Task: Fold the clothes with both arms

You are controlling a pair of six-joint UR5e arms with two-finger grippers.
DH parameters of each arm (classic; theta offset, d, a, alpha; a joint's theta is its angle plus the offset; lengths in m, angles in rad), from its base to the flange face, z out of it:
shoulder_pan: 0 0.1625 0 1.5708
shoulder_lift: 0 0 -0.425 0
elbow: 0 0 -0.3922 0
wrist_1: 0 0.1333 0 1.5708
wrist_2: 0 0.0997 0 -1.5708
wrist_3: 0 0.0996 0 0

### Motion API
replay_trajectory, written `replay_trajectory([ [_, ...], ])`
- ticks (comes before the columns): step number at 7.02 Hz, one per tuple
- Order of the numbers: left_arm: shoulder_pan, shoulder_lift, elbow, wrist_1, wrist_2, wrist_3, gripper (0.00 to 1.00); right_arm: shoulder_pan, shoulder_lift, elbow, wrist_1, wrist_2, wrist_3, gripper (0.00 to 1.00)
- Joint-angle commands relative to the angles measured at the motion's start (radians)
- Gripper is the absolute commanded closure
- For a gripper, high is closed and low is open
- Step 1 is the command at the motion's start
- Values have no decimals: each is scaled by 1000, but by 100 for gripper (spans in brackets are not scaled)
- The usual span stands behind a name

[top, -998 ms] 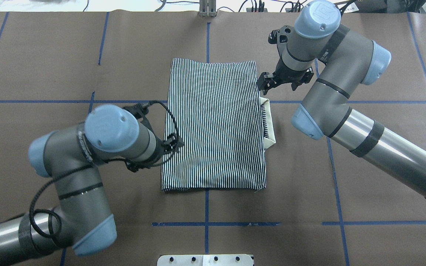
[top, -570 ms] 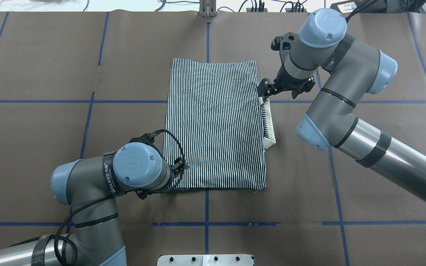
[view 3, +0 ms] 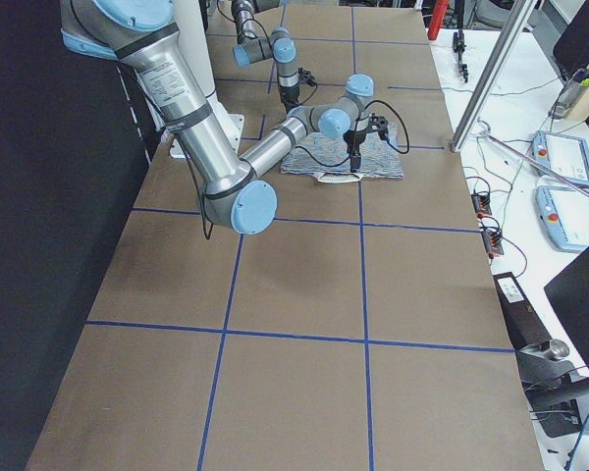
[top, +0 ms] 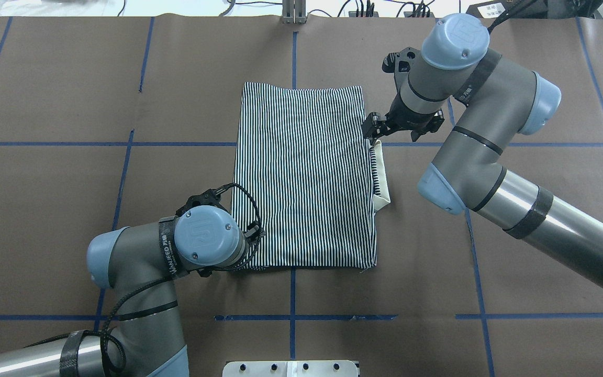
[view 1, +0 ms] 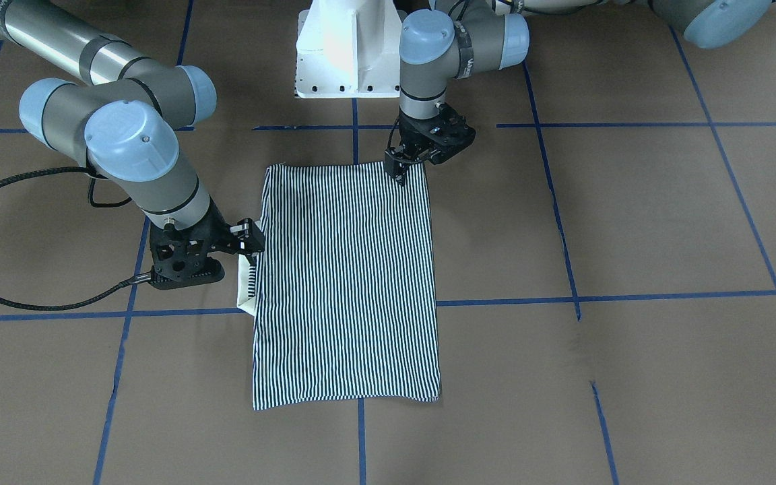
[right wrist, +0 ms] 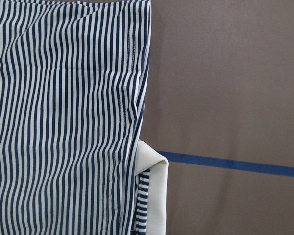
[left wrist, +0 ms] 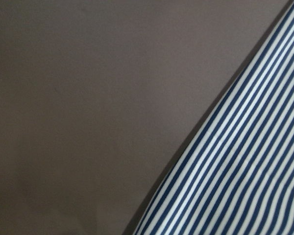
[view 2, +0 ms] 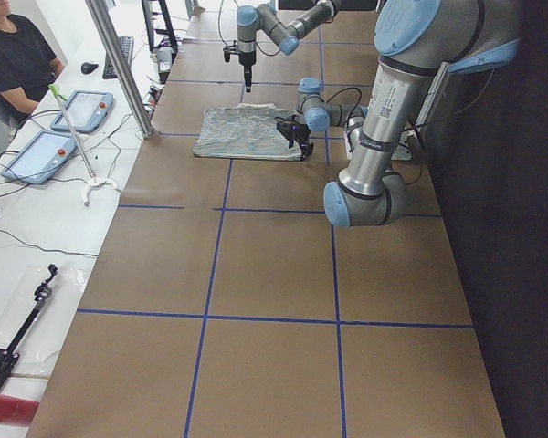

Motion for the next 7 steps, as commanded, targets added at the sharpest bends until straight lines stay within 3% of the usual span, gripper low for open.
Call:
replay_trajectory([
  [1, 0, -7, 4, -1, -1, 2, 55, 0, -1, 8, -3, 0, 0, 0],
  [2, 2, -4, 4, -1, 2, 7, 91, 0, 1, 8, -3, 0, 14, 0],
  [3, 2, -5, 4, 0, 2, 5, 100, 0, -4, 39, -20, 2, 43, 0],
  [7, -5, 2, -37, 14, -6, 129, 100, -9, 4, 59, -61, 0, 71, 0],
])
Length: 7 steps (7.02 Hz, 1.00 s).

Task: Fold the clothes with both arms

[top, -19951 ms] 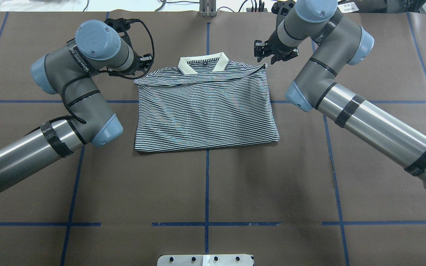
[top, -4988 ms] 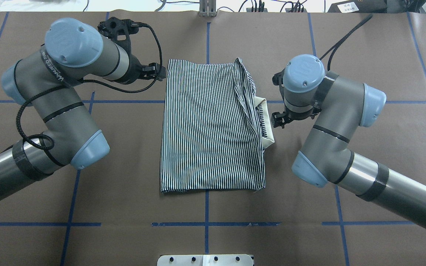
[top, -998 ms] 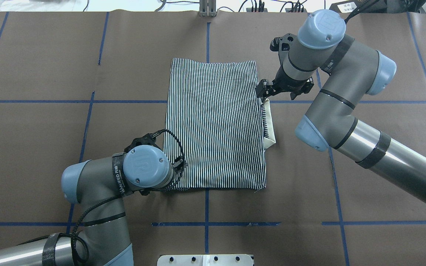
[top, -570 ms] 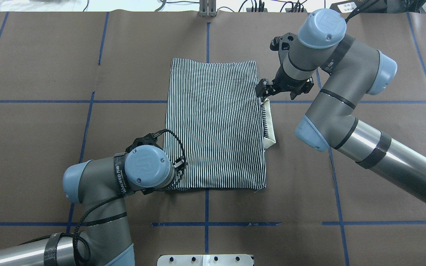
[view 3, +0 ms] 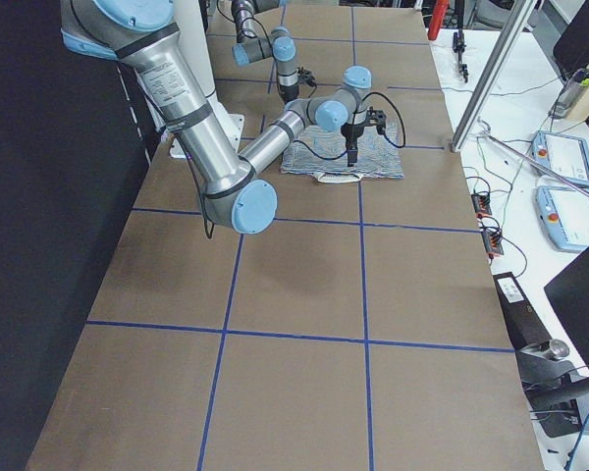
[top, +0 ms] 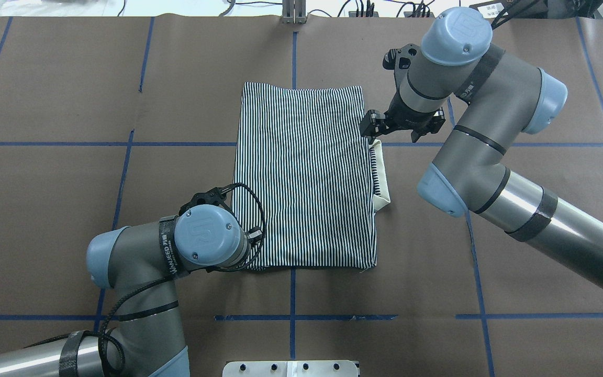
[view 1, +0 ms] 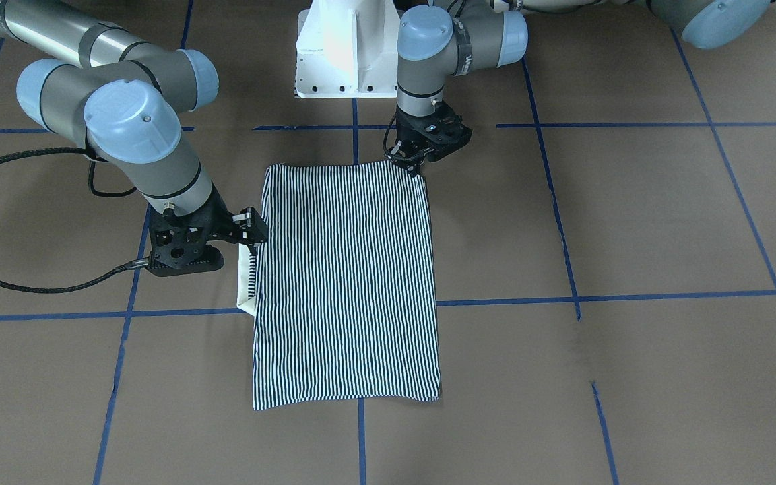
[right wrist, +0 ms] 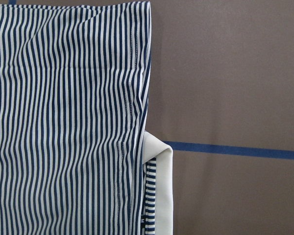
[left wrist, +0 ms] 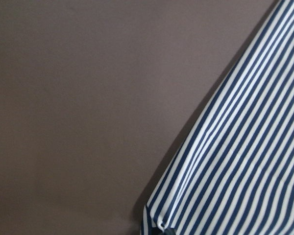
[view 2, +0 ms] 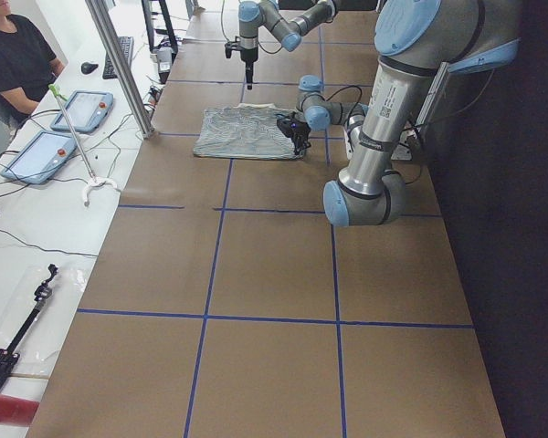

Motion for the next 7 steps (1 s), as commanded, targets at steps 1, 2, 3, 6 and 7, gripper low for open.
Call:
replay_trajectory([
  [1, -8, 7, -30, 25, -1, 83, 100, -37, 4, 8, 12, 3, 141, 0],
  [2, -19, 7, -30, 25, -1, 100, 100, -83, 2, 47, 14, 3, 309, 0],
  [3, -22, 7, -30, 24, -1, 149, 100, -141, -4, 90, 16, -2, 528, 0],
  [6, -22, 5, -30, 21, -1, 161, 100, -383, -7, 131, 8, -242, 1016, 0],
  [7, -20, 4, -28, 19, 1, 161, 100, -425, -24, 127, 6, -303, 1081, 0],
])
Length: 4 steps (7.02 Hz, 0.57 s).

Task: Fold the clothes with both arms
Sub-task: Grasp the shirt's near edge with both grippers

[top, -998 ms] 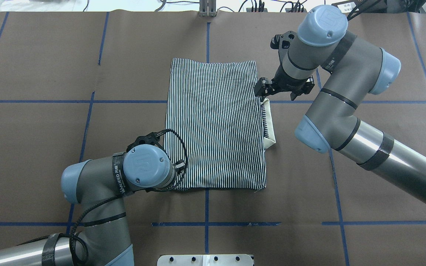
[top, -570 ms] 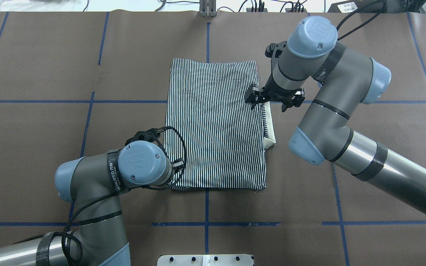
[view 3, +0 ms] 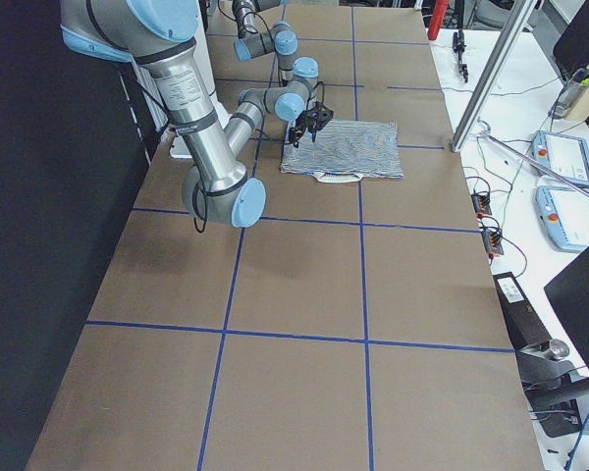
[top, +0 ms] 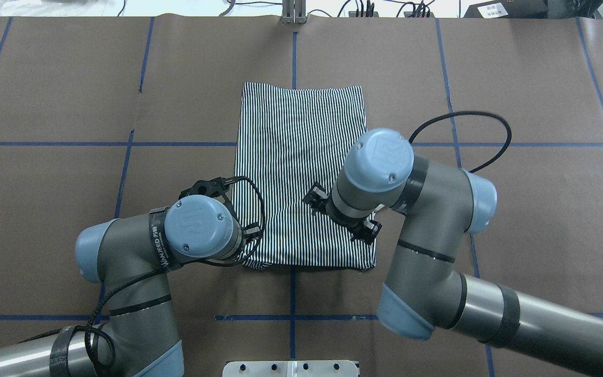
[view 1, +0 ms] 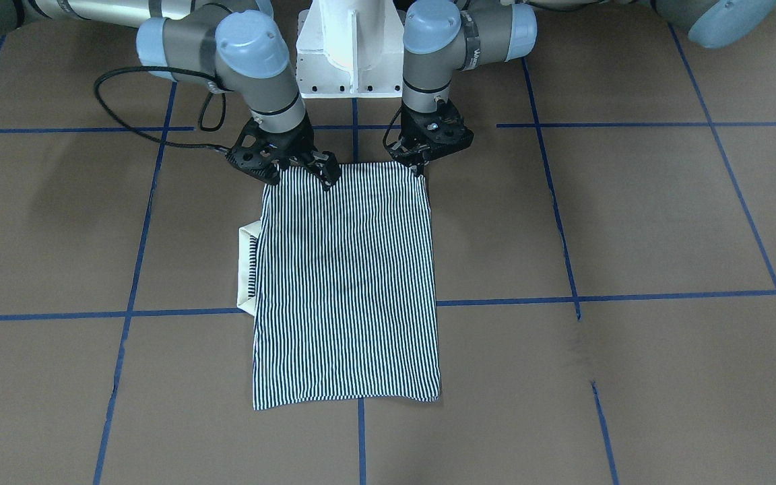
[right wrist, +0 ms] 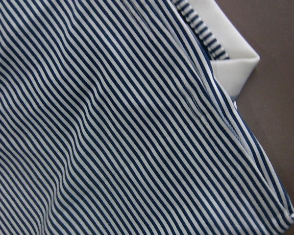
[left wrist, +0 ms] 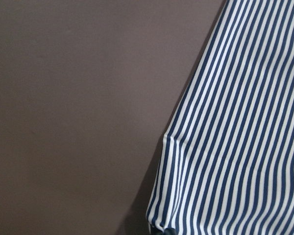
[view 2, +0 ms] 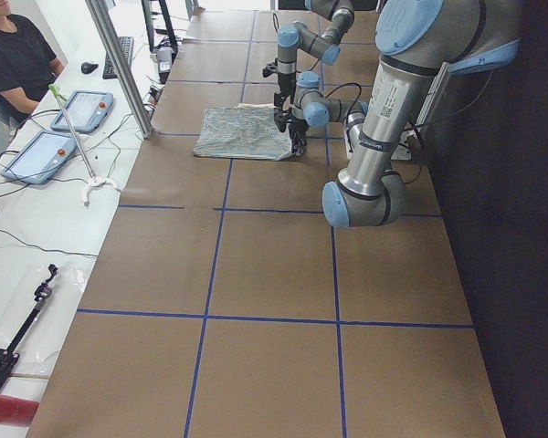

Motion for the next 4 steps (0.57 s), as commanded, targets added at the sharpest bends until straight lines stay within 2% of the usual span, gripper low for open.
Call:
replay_trajectory([
  [1, 2, -4, 1, -3, 0, 0, 100, -72, -29, -6, -8, -105, 127, 0],
  [4, 4, -9, 1, -9, -1, -2, 100, -73, -73, -11, -8, -105, 134, 0],
])
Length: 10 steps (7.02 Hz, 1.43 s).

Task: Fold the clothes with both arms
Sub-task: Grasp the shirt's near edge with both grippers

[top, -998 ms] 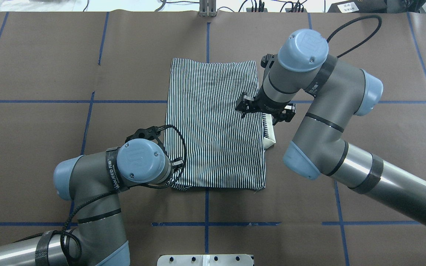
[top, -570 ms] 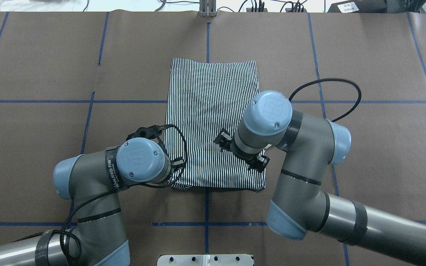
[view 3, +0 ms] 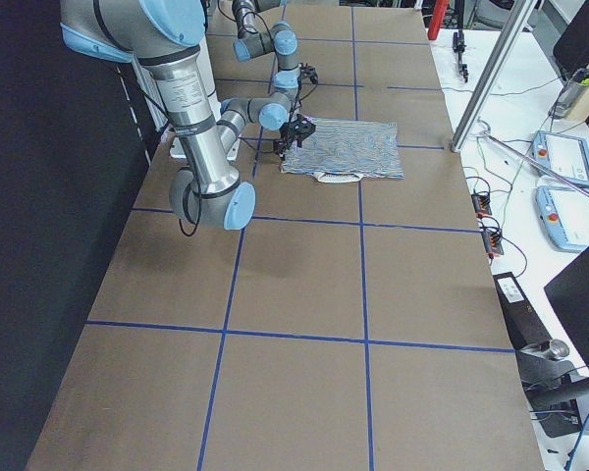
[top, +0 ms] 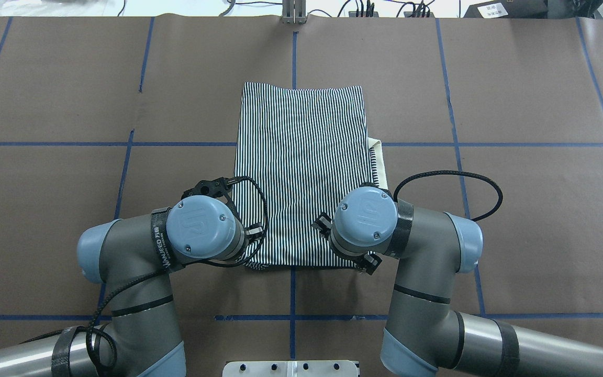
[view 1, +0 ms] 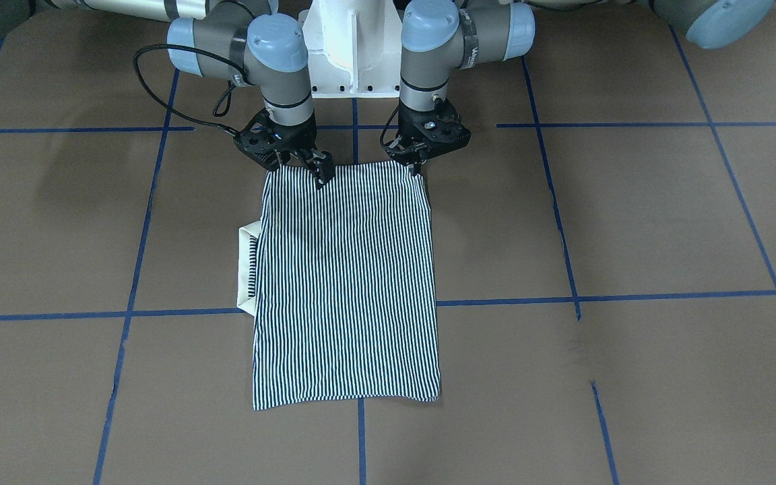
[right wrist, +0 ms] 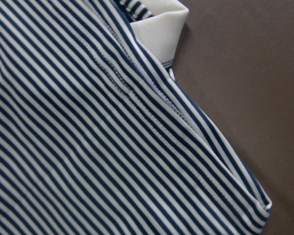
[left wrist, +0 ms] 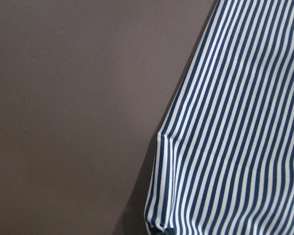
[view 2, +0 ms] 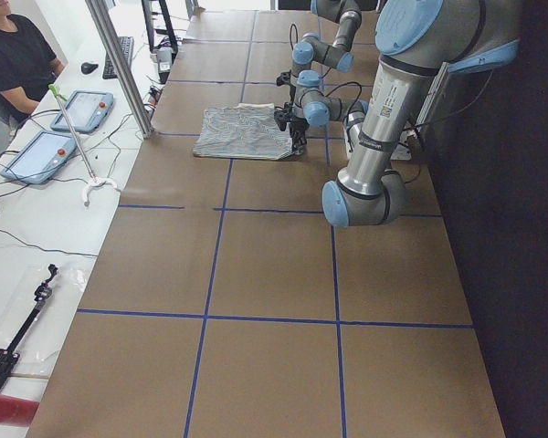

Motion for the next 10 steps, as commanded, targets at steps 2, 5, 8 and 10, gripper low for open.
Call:
replay_trajectory([
  [2, 1, 0, 1, -15, -1, 1, 100, -2, -18, -18, 1, -4, 0, 0],
  [5, -1, 2, 1, -15, 0, 1, 100, 0, 2, -32, 4, -12, 1, 0],
  [8, -1, 2, 1, -15, 0, 1, 100, 0, 7, -32, 0, -11, 1, 59],
  [10, -1, 3, 1, -15, 0, 1, 100, 0, 7, -32, -2, -6, -3, 100],
])
